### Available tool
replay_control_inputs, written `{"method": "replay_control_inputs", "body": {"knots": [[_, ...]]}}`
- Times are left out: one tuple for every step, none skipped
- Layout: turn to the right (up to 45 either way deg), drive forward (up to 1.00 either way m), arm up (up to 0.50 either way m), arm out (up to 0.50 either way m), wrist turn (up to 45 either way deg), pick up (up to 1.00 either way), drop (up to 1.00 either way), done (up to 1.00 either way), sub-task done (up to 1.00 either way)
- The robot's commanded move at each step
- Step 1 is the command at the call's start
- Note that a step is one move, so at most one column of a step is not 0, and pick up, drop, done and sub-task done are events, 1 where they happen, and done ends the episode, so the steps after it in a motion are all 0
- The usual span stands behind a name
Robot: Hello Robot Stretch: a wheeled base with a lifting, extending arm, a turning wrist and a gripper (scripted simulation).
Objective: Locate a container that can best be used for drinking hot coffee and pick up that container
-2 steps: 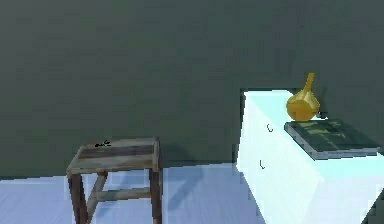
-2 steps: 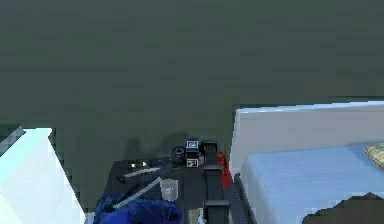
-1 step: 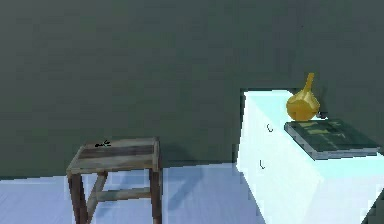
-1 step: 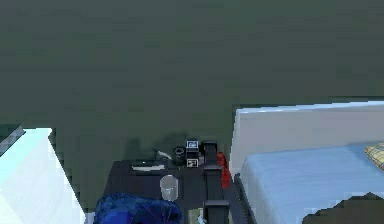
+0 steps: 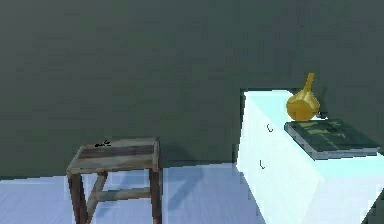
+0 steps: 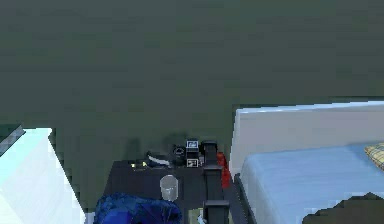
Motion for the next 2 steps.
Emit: {"method": "replay_control_inputs", "body": {"knots": [[0.0,0.00,-0.30,0.00,0.0,0.00,0.00,0.00,0.00],[0.0,0.00,0.00,0.00,0.0,1.00,0.00,0.00,0.00]]}}
